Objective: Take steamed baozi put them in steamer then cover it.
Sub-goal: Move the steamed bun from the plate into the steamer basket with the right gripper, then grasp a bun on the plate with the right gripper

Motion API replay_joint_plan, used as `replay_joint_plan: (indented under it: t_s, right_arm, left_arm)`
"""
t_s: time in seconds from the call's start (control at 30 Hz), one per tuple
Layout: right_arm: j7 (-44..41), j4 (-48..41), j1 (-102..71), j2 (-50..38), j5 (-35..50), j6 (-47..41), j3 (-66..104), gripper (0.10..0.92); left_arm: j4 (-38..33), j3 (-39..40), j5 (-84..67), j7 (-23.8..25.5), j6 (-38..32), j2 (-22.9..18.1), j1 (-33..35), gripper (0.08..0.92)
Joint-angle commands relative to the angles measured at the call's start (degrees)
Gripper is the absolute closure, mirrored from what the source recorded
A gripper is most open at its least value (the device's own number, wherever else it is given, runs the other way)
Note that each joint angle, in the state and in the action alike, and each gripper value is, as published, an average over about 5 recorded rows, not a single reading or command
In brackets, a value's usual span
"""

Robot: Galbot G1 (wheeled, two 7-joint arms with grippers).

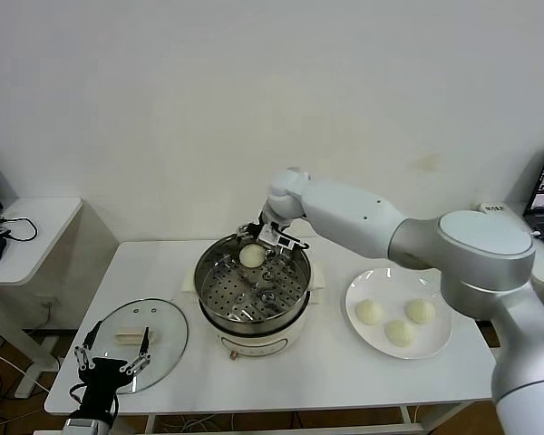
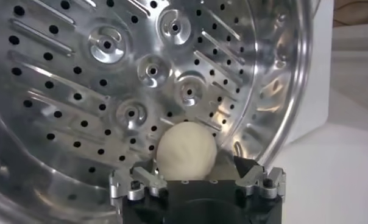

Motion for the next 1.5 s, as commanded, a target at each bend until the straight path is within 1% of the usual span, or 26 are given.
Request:
replay_joint_plan:
  t_s: [0.03,0.1,0.2,0.43,0.57,0.7,0.87,1.1,1.33,1.5]
  right_arm:
    - [-6.6,14.9,9.2,-9.2,19.1,-13.7,-2.0,0.203]
    - [-7.4,19.7,11.6,-13.5,23.9,-18.9,-2.4,0.202]
    - [-7.7,25.5,14.1,-20.6,28.0,-25.6,-2.6,0.203]
    - [-9.1,37.8,16.9,-38.4,29.5,-38.6,-4.3,0.202]
    - [-9.2,42.2,14.9,-48.0,28.2,-41.6,-4.9,0.203]
    - [-9.2,43.9,8.9,-53.8,24.8,-41.5,-2.3,0.202]
    - [-9.2,43.7,0.5,-56.1,20.3,-40.7,1.2,0.203]
    - [-8.1,40.0,-13.4,-55.2,14.2,-40.3,10.7,0.203]
    - [-8.0,33.6,-25.0,-51.1,9.0,-38.4,18.6,0.202]
    - [-8.1,27.3,-26.3,-45.8,7.1,-36.6,19.9,0.203]
  left_arm:
    - [-0.1,-0.1,-0.3,0.1,0.2,0.7,-0.2,0.177]
    - [-0.1,-0.1,-0.5,0.2,0.3,1.2,-0.3,0.177]
    - [-0.1,0.0,-0.9,0.3,0.7,1.8,-0.9,0.177]
    - [0.2,0.7,-1.8,0.6,1.4,3.3,-2.4,0.177]
    - [0.9,1.3,-1.9,0.6,1.5,3.9,-3.1,0.177]
    - [1.7,1.6,-1.9,0.7,1.6,4.3,-3.6,0.177]
    - [1.8,1.3,-2.0,0.7,1.7,4.5,-3.7,0.177]
    - [1.9,0.9,-1.8,0.6,1.8,3.7,-3.2,0.177]
    - [1.9,0.0,-1.7,0.6,1.8,3.5,-2.5,0.177]
    - [1.3,-0.5,-1.5,0.7,1.9,3.0,-2.0,0.177]
